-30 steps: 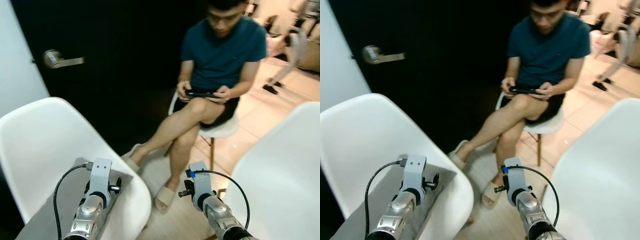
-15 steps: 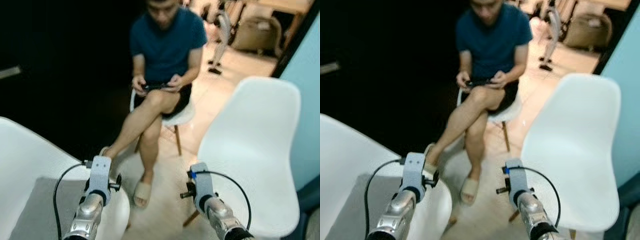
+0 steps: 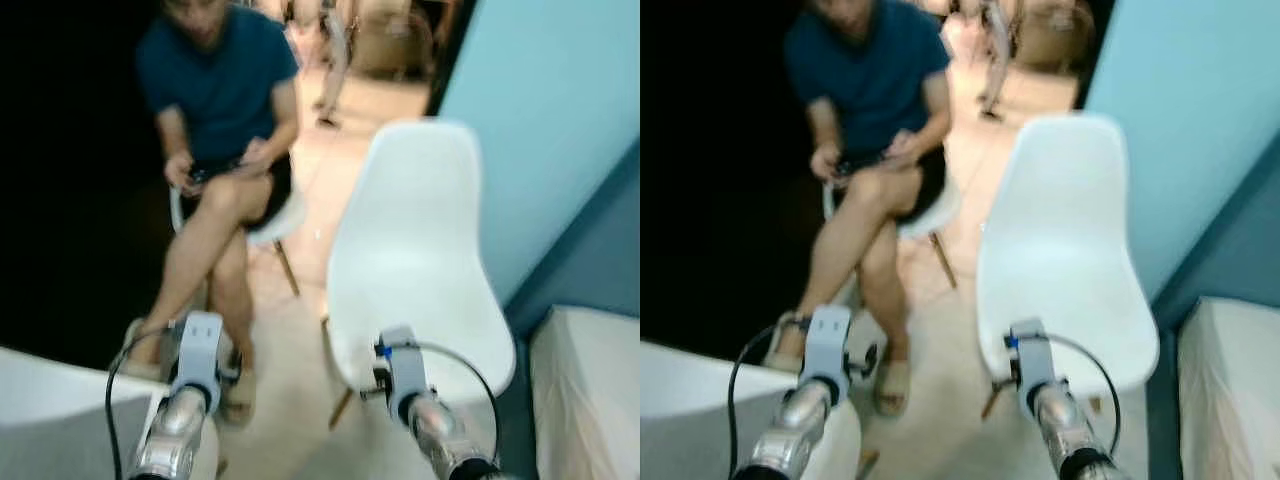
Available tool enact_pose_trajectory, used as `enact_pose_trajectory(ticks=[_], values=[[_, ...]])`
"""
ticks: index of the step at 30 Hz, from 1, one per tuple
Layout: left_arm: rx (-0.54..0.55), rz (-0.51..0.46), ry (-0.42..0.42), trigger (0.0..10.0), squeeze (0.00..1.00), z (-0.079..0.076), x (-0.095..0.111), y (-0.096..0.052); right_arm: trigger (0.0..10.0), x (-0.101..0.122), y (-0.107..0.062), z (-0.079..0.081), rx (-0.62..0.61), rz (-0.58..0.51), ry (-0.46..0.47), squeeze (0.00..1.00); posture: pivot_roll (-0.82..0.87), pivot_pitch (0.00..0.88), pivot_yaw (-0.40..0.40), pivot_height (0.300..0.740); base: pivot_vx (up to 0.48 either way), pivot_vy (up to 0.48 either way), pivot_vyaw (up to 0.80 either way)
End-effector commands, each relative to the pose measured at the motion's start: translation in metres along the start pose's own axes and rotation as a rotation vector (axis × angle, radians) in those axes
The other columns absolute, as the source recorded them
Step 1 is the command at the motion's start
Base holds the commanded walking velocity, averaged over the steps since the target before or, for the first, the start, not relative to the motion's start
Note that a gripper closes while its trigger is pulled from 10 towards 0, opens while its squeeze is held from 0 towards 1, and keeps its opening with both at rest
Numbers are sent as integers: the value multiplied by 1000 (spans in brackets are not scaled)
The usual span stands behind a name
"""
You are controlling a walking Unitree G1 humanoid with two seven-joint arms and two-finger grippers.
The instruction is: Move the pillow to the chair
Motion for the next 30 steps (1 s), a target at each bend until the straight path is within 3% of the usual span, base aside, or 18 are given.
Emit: enact_pose_trajectory(ticks=[1, 30], values=[[-5, 19, 7, 10000, 0, 0, -5, -2, 10000, -2, 0, 2, -1, 12, 9, 0, 51, 61, -19, 740, 0, 0, -800], [13, -23, -7, 10000, 0, -1, 0, -1, 10000, -9, -3, 0, -8, 36, 1, 0, 43, 44, -13, 740, 0, 0, -800]])
Point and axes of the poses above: a point about 5 cm out from each wrist's last joint towards the gripper, its own y axis pointing out of the wrist towards the gripper, its own x axis along the axis of the wrist's last joint, z = x × y, the point moved 1 cm from there along y, pointing out of the wrist towards the gripper, and after that the axes turned 11 degrees about -y, right-handed, at the moved point
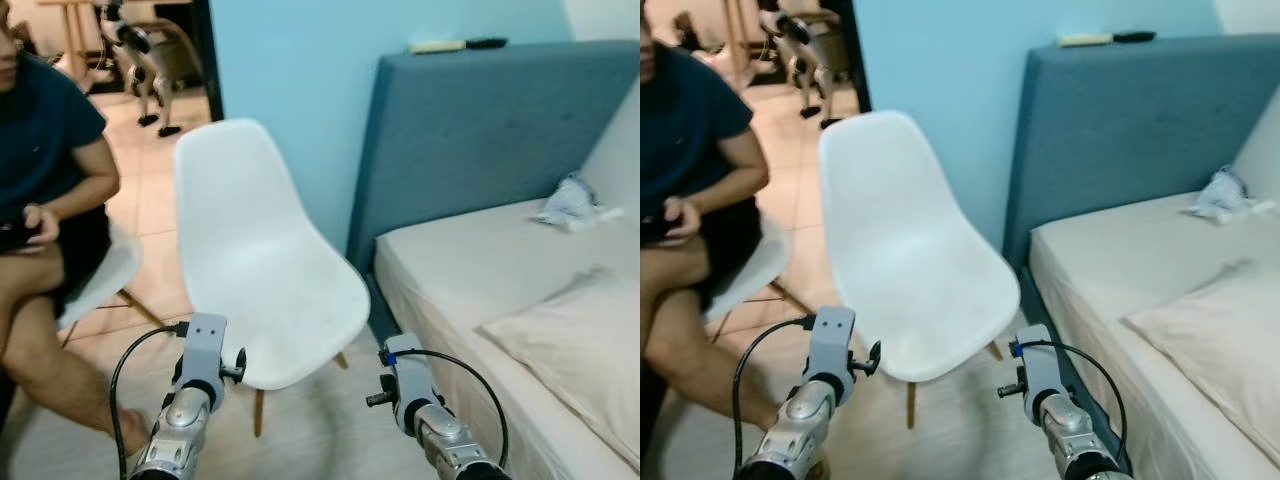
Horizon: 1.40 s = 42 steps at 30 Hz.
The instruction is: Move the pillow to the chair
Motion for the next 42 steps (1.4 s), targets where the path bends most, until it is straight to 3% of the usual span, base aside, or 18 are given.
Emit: enact_pose_trajectory(ticks=[1, 27, 42], values=[[10, 0, -2, 10000, 0, 2, -1, -1, 10000, -5, -1, 2, 4, 19, 6, 0, 43, 47, -14, 740, 0, 0, -800], [1, 64, 48, 10000, 0, 7, -15, -4, 10000, -9, -2, -2, -25, 34, 32, 0, 46, 63, -17, 740, 0, 0, -800], [18, 48, 3, 10000, 0, 9, -9, -1, 10000, -5, -1, -1, -24, 29, 33, 0, 53, 72, -18, 740, 0, 0, -800]])
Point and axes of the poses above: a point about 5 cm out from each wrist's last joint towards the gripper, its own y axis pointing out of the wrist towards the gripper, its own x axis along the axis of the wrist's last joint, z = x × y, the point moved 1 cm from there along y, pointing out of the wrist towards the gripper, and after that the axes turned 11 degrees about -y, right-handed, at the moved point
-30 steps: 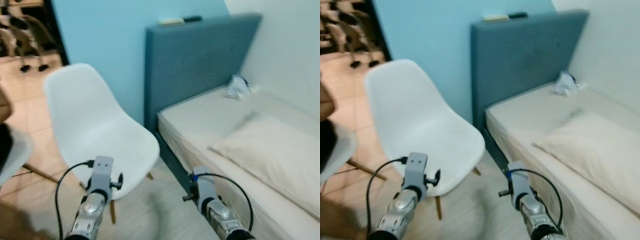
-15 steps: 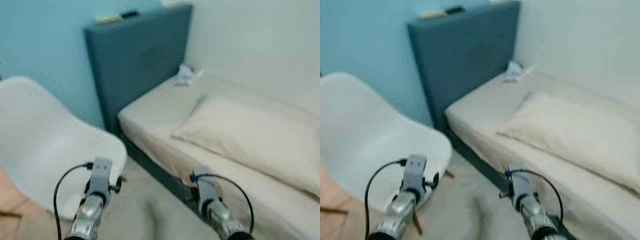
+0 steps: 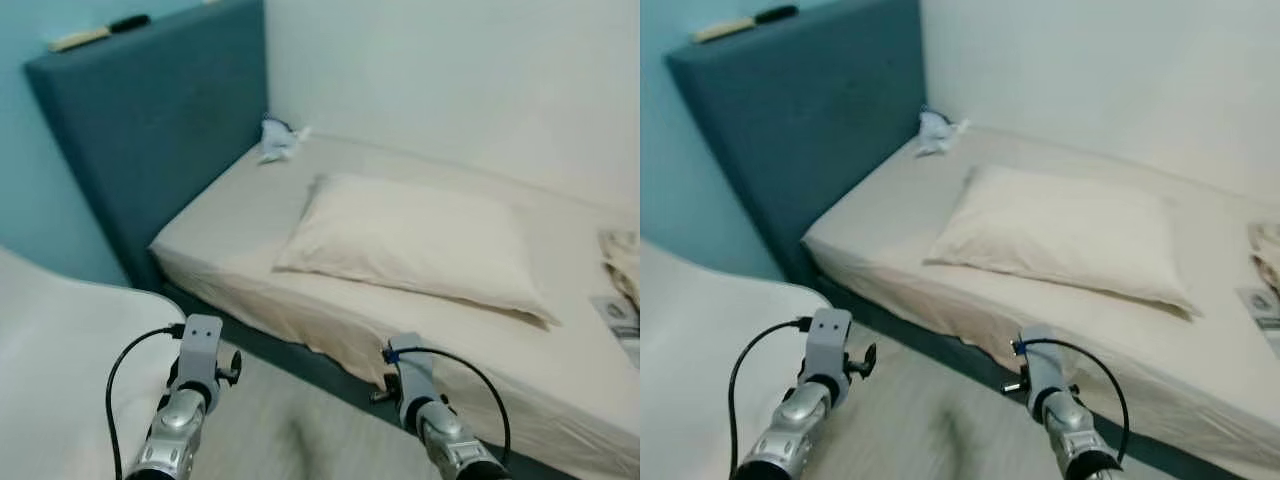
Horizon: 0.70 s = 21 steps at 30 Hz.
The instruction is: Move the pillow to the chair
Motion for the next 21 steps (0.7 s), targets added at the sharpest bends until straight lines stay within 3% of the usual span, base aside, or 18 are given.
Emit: enact_pose_trajectory(ticks=[1, 13, 21], values=[[9, 25, -5, 10000, 0, 4, -7, -3, 10000, -3, 0, 4, 3, 12, 20, 0, 54, 73, -15, 740, 0, 0, -800], [-6, 15, -13, 10000, 0, 2, -4, -2, 10000, -4, -1, 3, -7, 12, 28, 0, 54, 74, -9, 740, 0, 0, -800], [-31, -10, -35, 10000, 0, -3, -1, -2, 10000, -3, 0, 3, -9, 10, 7, 0, 55, 74, -11, 740, 0, 0, -116]])
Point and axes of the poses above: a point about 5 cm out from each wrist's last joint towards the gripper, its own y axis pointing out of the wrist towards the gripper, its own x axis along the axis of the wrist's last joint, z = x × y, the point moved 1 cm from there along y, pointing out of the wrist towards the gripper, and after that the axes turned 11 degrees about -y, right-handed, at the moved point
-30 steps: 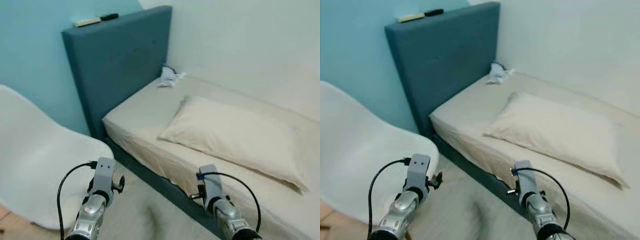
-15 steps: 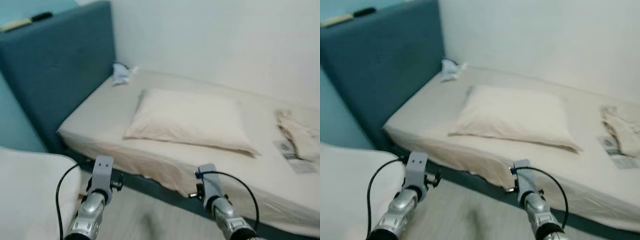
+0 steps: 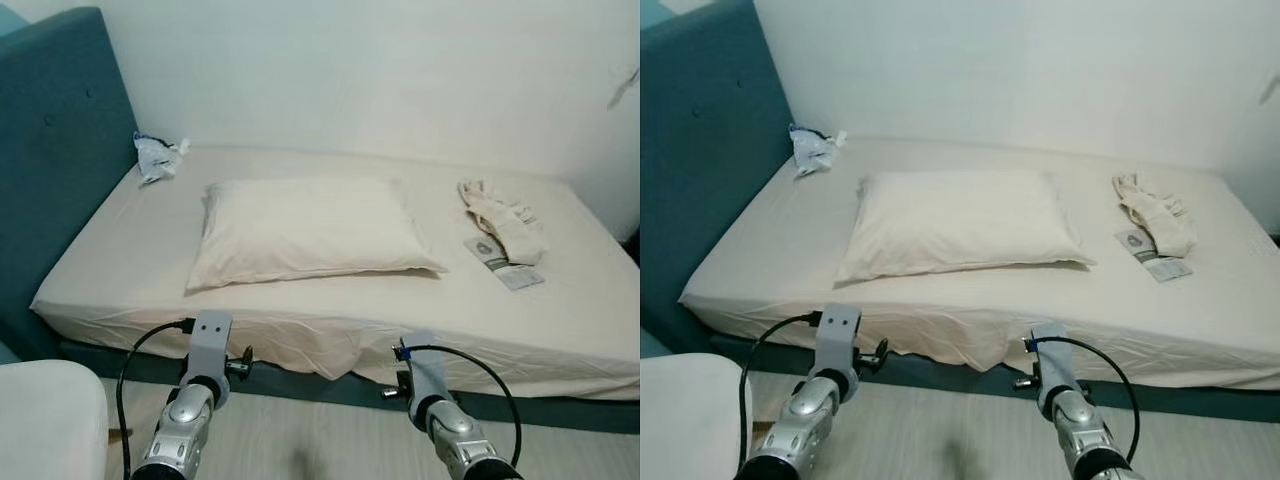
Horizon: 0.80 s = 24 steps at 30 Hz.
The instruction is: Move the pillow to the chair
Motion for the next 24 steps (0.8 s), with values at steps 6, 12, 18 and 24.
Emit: enact_pose_trajectory(ticks=[6, 12, 18, 24], values=[[-17, -27, -9, 10000, 0, 1, 1, -2, 10000, 0, 0, 0, -1, 2, -10, 0, 55, 73, -13, 740, 0, 0, 0], [-33, -45, -8, 10000, 0, -1, 4, -3, 10000, 2, 0, -2, -18, -10, -2, 0, 54, 73, -11, 740, 194, 0, 0], [-38, -49, -15, 10000, 0, -2, 4, -2, 10000, 2, 1, -2, -15, -10, -3, 0, 54, 75, -11, 740, 301, 0, 0], [-41, -52, -17, 10000, 0, -2, 4, -3, 10000, 2, 0, -1, -12, -14, -4, 0, 53, 72, -10, 740, 303, 0, 0]])
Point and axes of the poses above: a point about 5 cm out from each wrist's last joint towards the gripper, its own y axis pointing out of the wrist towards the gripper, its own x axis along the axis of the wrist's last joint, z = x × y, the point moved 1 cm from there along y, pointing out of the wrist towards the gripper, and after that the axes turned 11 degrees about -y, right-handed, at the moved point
